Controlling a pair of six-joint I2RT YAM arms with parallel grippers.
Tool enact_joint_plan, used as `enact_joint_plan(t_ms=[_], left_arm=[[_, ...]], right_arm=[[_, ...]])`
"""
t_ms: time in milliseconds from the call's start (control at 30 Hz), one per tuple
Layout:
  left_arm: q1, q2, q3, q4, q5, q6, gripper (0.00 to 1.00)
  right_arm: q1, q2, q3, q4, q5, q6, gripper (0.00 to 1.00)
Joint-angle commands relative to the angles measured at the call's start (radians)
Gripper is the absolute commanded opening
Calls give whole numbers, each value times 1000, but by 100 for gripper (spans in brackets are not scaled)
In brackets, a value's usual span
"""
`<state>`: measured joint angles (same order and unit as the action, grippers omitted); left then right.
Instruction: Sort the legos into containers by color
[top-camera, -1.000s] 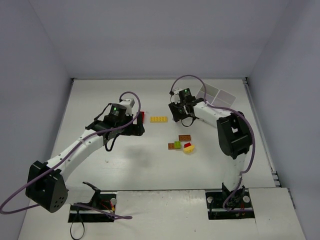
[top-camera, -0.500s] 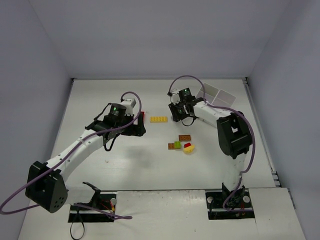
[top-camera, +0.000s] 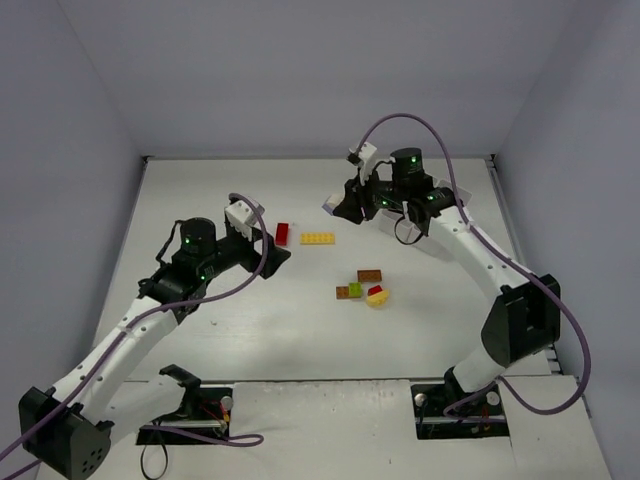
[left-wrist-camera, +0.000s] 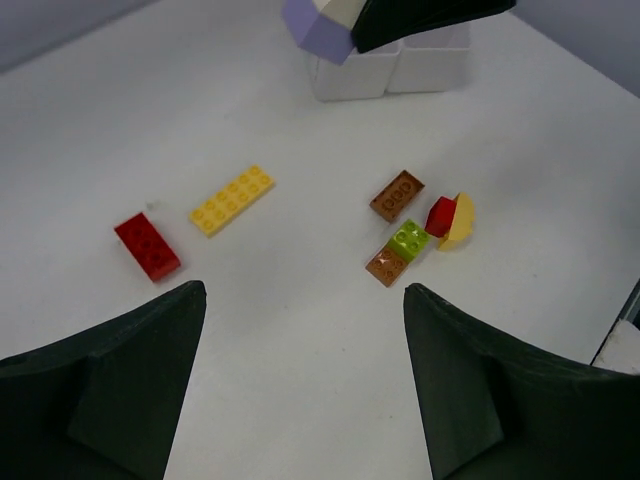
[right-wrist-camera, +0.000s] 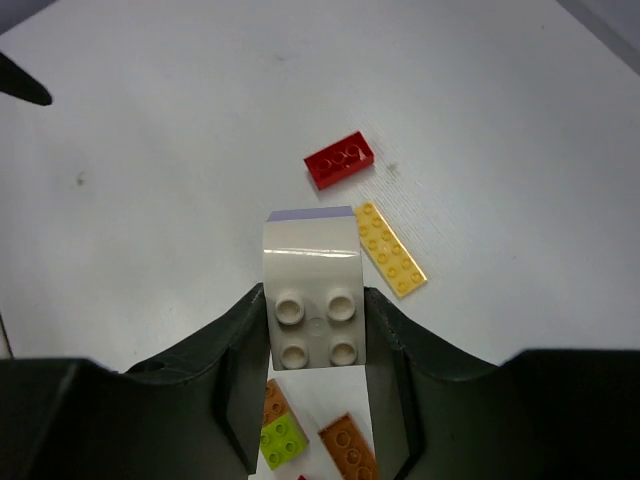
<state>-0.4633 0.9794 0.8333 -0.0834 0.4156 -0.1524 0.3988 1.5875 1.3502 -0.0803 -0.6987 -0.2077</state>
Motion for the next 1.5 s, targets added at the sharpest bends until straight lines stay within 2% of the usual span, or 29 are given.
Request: enact_joint_plan(t_ms=[0, 300, 600, 1033, 1233, 1467], left_arm=[[5, -45, 15, 165, 182, 203, 73], [8, 24, 171, 85, 434, 284, 73], [6, 100, 259, 45, 575, 290, 72], [8, 243, 362, 66, 605, 237, 67], [8, 260, 372, 108, 601, 221, 67], [8, 285, 383, 143, 621, 172, 57]], right_arm=[[-8, -67, -25, 43, -191, -70, 0], [5, -130, -22, 42, -470, -173, 0], [15, -158, -23, 40, -564, -197, 0], [32, -179, -23, 40, -617, -199, 0], [34, -179, -28, 40, -622, -199, 1], [38, -172, -29, 40, -616, -203, 1]])
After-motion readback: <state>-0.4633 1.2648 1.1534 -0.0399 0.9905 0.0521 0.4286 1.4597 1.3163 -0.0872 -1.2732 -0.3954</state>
